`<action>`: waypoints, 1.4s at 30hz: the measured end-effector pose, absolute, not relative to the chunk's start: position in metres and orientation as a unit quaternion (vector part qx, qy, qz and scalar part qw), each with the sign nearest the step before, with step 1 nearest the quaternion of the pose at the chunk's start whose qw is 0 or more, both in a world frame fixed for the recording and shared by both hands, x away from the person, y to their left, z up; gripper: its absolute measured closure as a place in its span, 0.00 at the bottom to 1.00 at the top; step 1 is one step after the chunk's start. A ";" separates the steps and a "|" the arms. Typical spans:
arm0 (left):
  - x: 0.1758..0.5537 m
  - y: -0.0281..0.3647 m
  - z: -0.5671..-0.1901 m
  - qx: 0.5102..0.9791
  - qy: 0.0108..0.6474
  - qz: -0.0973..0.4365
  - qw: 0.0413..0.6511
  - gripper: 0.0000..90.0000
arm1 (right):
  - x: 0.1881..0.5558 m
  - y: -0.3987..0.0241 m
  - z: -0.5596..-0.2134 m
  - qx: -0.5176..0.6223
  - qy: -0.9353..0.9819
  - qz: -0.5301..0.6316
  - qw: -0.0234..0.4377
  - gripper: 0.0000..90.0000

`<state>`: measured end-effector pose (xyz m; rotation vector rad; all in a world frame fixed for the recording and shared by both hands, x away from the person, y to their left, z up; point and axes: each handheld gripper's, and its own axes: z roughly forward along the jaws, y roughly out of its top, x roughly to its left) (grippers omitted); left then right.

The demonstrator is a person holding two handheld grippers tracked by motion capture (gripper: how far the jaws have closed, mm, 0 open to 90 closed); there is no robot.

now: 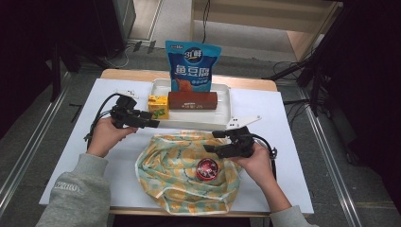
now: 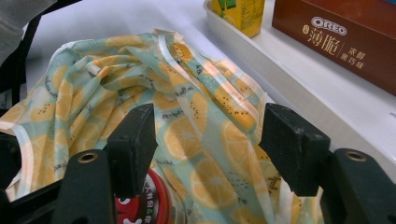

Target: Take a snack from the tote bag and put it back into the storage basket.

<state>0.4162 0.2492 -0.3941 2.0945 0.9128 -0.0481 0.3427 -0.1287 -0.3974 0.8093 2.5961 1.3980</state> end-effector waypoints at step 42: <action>0.416 0.250 -0.394 0.834 0.363 -0.016 0.416 0.41 | 0.309 -0.124 -0.406 0.245 0.855 0.455 0.036 0.40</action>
